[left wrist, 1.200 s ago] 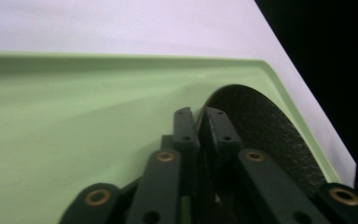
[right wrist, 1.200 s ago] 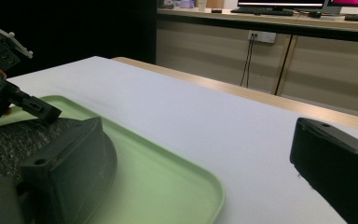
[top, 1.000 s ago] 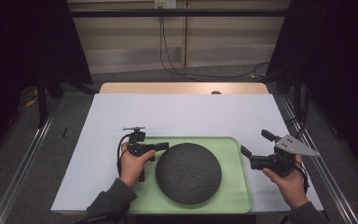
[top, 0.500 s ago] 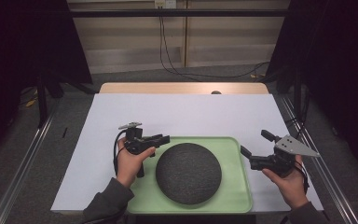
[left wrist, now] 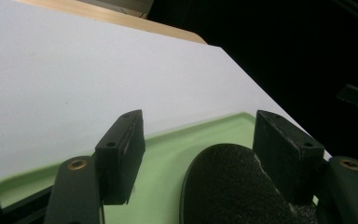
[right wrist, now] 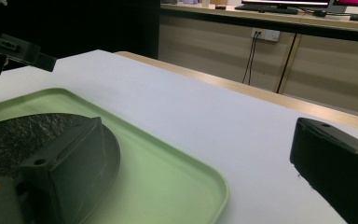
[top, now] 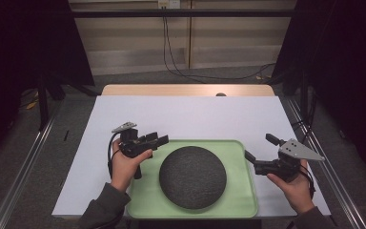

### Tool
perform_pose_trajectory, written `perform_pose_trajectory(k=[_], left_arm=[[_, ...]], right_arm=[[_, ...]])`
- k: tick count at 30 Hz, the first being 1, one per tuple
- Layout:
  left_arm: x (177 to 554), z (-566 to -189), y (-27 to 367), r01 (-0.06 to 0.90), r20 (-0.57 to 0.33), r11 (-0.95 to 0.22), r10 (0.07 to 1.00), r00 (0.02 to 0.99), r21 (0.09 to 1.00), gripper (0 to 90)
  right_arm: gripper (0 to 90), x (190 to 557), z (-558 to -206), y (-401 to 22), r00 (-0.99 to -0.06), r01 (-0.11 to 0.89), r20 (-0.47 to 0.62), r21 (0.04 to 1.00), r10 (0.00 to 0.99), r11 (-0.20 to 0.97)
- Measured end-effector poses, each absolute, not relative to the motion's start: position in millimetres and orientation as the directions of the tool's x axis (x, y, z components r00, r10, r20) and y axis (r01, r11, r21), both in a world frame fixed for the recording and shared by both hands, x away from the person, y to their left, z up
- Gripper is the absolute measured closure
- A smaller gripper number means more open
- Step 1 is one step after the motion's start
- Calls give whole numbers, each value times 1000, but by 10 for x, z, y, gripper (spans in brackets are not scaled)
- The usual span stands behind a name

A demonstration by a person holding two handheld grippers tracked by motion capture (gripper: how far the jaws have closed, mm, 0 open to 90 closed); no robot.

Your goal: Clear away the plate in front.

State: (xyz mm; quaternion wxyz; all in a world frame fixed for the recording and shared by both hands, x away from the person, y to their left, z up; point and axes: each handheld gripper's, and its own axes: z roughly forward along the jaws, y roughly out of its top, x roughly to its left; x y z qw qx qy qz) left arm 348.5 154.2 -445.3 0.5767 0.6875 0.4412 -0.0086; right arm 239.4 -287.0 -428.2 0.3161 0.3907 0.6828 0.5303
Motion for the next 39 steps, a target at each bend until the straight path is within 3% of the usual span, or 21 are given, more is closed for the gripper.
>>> perform_pose_trajectory(k=[14,28,39], left_arm=[[3513,-4422,1665,589,-510,84,609,608,804,136],[3513,-4406,1818,537,-467,72,597,652,841,55],[3491,-4390,2040,471,-377,37,657,653,881,42]], right_arm=[[28,2384,-4280,-2861,-506,195,-28,970,862,146],[29,2383,-4279,-2858,-502,191,-38,970,864,154],[24,2379,-4279,-2851,-502,194,-34,969,864,151]])
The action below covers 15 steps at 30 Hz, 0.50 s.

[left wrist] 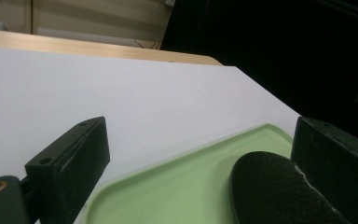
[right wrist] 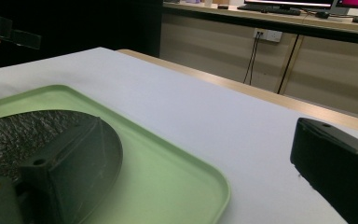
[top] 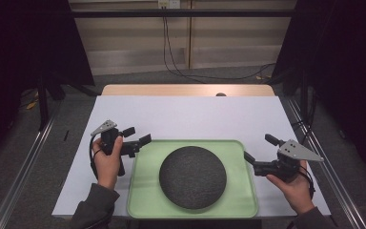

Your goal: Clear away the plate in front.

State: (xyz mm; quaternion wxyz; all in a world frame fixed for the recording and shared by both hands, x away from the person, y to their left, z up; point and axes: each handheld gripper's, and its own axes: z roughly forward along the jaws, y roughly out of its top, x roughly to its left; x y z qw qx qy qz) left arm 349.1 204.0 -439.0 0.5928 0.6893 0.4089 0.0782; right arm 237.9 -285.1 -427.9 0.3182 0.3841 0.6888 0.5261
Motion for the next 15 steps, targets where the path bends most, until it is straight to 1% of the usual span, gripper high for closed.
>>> perform_pose_trajectory(k=[4,6,7,15], left_arm=[[3479,-4389,2102,438,-325,-7,660,677,899,37],[3476,-4391,2126,429,-313,-15,660,683,903,36],[3472,-4390,2141,423,-297,-27,673,677,906,34],[3447,-4369,2262,385,-255,-40,686,682,922,30]], right_arm=[[18,2384,-4276,-2864,-496,193,-24,971,868,138],[16,2387,-4277,-2868,-497,195,-20,972,867,134],[15,2385,-4277,-2871,-496,197,-18,971,868,133],[11,2388,-4277,-2884,-499,204,-7,971,866,125]])
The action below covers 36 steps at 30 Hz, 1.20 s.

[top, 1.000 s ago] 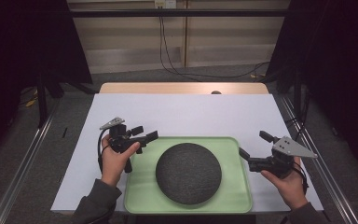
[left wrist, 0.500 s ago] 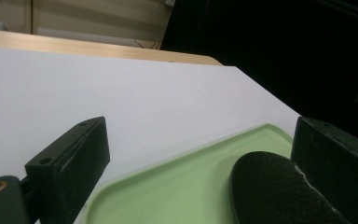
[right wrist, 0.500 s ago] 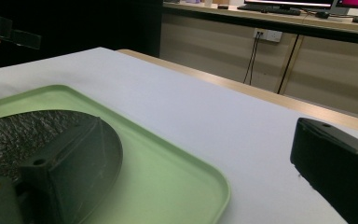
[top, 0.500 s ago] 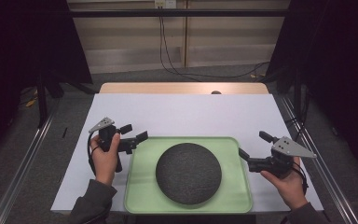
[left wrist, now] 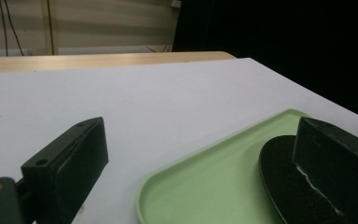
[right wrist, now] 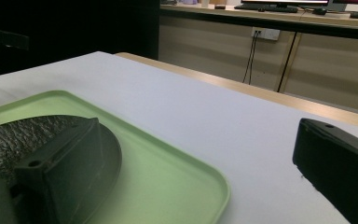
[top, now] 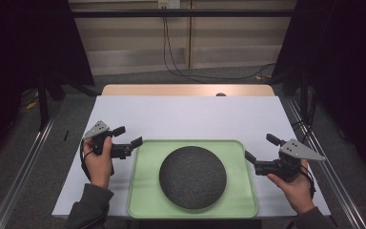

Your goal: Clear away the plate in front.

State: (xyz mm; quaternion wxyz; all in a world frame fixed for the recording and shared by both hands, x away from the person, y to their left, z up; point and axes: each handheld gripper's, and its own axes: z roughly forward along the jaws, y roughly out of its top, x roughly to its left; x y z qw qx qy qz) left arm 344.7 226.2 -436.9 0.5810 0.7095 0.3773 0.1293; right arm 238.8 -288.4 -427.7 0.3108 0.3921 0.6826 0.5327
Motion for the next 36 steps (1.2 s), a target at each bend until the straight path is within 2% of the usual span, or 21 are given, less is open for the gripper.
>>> perform_pose_trajectory(k=[11,32,35,36], left_arm=[[3370,-4322,2432,360,-217,-54,710,670,931,30],[3214,-4307,2735,353,-213,-44,727,653,935,30],[3193,-4311,2792,361,-238,-20,717,655,932,34],[3184,-4307,2820,359,-220,-38,729,648,933,34]], right_arm=[[5,2400,-4286,-2895,-491,218,4,969,871,119],[0,2410,-4311,-2936,-481,250,24,962,876,112],[0,2417,-4317,-2938,-476,249,22,962,879,111],[0,2416,-4317,-2938,-476,251,22,962,879,112]])
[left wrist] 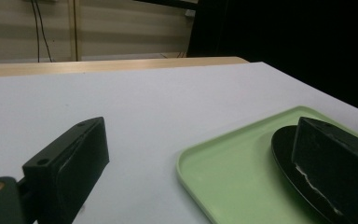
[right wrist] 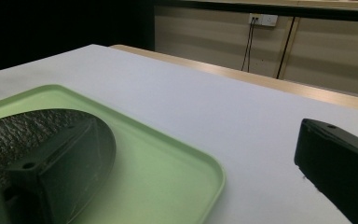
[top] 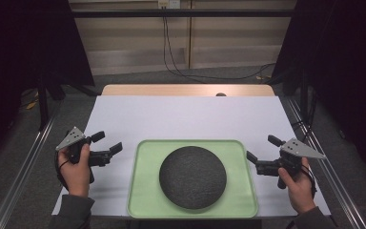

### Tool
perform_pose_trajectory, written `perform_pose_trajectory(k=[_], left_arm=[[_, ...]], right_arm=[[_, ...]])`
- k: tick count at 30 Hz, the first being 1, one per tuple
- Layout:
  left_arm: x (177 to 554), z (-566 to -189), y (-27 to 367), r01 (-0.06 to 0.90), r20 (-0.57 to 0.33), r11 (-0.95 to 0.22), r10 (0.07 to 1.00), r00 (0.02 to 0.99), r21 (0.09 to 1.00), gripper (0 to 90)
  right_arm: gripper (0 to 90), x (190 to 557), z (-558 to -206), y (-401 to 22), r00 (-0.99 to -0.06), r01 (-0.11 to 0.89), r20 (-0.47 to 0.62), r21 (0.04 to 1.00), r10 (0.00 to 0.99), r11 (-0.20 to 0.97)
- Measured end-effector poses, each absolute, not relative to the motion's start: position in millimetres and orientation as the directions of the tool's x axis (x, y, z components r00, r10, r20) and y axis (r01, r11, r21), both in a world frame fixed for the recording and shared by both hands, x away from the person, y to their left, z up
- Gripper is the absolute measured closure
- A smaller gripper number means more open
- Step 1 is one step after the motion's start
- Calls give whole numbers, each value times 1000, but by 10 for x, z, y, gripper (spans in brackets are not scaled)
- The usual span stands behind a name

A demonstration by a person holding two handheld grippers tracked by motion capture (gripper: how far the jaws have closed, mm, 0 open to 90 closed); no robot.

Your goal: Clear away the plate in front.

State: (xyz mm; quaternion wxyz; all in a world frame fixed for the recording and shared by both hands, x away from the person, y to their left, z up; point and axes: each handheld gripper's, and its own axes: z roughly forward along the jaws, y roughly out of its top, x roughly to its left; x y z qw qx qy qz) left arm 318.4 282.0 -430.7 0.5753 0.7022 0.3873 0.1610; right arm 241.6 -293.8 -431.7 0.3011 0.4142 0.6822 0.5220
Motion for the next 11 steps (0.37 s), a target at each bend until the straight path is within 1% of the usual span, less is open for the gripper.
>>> perform_pose_trajectory(k=[9,11], left_arm=[[3136,-4315,2953,347,-240,20,759,605,938,33],[3138,-4327,2965,353,-241,14,758,606,935,34]], right_arm=[[0,2438,-4341,-2942,-476,273,28,955,879,117],[0,2446,-4356,-2935,-471,284,27,951,882,123]])
